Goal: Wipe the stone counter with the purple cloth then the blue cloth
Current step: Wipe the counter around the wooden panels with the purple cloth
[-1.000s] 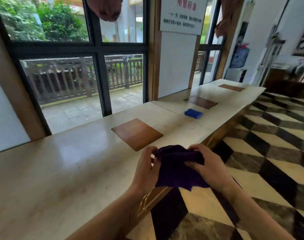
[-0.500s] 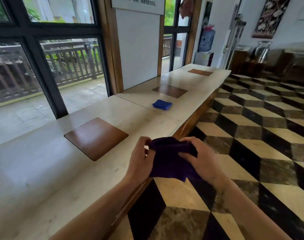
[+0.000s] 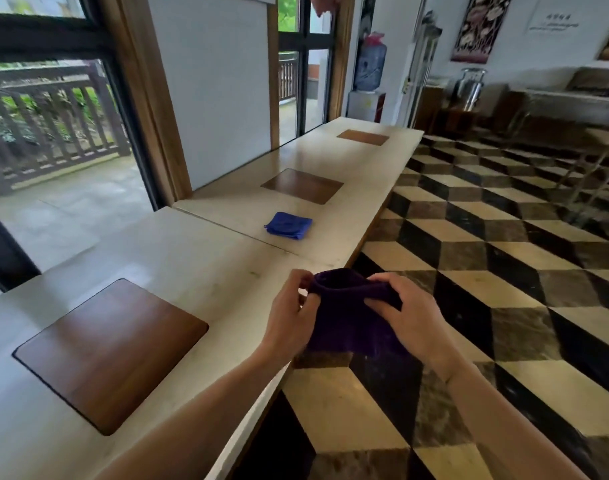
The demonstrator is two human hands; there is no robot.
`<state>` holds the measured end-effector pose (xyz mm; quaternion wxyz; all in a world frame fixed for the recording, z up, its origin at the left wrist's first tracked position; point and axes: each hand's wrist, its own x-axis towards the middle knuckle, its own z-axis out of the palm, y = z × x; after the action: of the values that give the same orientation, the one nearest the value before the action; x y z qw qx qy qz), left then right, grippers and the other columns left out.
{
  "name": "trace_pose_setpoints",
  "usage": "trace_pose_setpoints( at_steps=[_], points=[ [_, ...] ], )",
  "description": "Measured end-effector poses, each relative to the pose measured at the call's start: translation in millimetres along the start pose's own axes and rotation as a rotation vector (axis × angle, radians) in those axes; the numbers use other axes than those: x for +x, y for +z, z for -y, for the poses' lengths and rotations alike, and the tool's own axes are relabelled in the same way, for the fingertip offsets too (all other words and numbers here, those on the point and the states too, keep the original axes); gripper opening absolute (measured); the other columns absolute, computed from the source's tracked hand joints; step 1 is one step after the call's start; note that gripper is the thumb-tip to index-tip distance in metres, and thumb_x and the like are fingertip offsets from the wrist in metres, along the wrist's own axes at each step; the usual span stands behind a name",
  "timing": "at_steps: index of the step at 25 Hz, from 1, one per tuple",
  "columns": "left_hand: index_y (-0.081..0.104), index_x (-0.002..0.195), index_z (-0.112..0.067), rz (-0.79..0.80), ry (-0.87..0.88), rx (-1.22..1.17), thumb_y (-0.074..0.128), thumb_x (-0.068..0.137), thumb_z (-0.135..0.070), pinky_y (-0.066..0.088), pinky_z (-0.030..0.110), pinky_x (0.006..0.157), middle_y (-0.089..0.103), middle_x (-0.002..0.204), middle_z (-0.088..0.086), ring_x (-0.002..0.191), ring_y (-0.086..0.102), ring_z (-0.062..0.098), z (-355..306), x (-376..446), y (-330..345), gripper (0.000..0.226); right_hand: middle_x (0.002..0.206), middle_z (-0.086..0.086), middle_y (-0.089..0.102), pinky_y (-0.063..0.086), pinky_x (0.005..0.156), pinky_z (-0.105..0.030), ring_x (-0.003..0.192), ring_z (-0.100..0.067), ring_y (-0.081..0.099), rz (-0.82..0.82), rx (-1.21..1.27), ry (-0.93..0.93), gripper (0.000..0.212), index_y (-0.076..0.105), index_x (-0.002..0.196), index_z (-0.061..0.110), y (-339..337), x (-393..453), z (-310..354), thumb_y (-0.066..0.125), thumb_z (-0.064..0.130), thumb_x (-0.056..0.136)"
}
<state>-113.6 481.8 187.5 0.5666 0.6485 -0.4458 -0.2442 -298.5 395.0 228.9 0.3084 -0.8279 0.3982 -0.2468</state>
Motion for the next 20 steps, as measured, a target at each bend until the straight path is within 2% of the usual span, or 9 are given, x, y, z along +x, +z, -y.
trace_pose_setpoints(
  at_steps=[3,6,11,14,17,20],
  points=[
    [0.049,0.109,-0.036,0.014,-0.011,-0.013,0.042,0.103,-0.014,0.061,0.031,0.070,0.061,0.112,-0.003,0.092,0.065,0.018,10,48,20,0.024,0.106,0.022,0.060,0.051,0.091,-0.030,0.100,0.002,0.057,-0.011,-0.006,0.012,0.026,0.055,0.117,0.044,-7,44,-19,0.059,0.033,0.094],
    [0.050,0.112,-0.033,-0.009,0.011,-0.010,0.044,0.103,-0.017,0.056,0.026,0.067,0.061,0.110,-0.007,0.089,0.064,0.016,22,95,46,0.020,0.106,0.023,0.061,0.051,0.091,-0.029,0.099,0.004,0.057,-0.013,-0.026,0.007,0.026,0.057,0.119,0.041,-15,93,-47,0.059,0.035,0.094],
    [0.052,0.115,-0.029,-0.042,-0.038,-0.036,0.046,0.103,-0.019,0.058,0.026,0.068,0.061,0.113,-0.004,0.093,0.066,0.016,36,175,99,0.018,0.108,0.019,0.063,0.050,0.094,-0.033,0.102,0.001,0.057,0.026,-0.043,-0.040,0.029,0.058,0.124,0.034,-42,179,-102,0.058,0.036,0.095],
    [0.052,0.112,-0.035,-0.098,-0.082,-0.035,0.046,0.103,-0.019,0.062,0.036,0.074,0.062,0.113,-0.005,0.095,0.065,0.018,33,227,136,0.019,0.108,0.020,0.061,0.051,0.094,-0.034,0.103,-0.002,0.057,0.069,-0.037,-0.056,0.031,0.058,0.126,0.030,-67,239,-135,0.059,0.035,0.095],
    [0.051,0.110,-0.038,-0.152,-0.096,-0.039,0.045,0.104,-0.018,0.062,0.044,0.079,0.061,0.112,-0.006,0.097,0.066,0.019,32,264,158,0.021,0.105,0.026,0.057,0.046,0.092,-0.028,0.099,0.002,0.053,0.115,-0.037,-0.120,0.030,0.059,0.125,0.029,-78,294,-159,0.060,0.032,0.095],
    [0.052,0.111,-0.032,-0.244,-0.152,-0.037,0.044,0.104,-0.017,0.062,0.044,0.079,0.060,0.111,-0.005,0.095,0.067,0.018,39,296,161,0.018,0.111,0.015,0.063,0.045,0.091,-0.026,0.103,-0.002,0.055,0.207,-0.011,-0.170,0.030,0.059,0.126,0.029,-67,345,-174,0.059,0.031,0.095]
  ],
)
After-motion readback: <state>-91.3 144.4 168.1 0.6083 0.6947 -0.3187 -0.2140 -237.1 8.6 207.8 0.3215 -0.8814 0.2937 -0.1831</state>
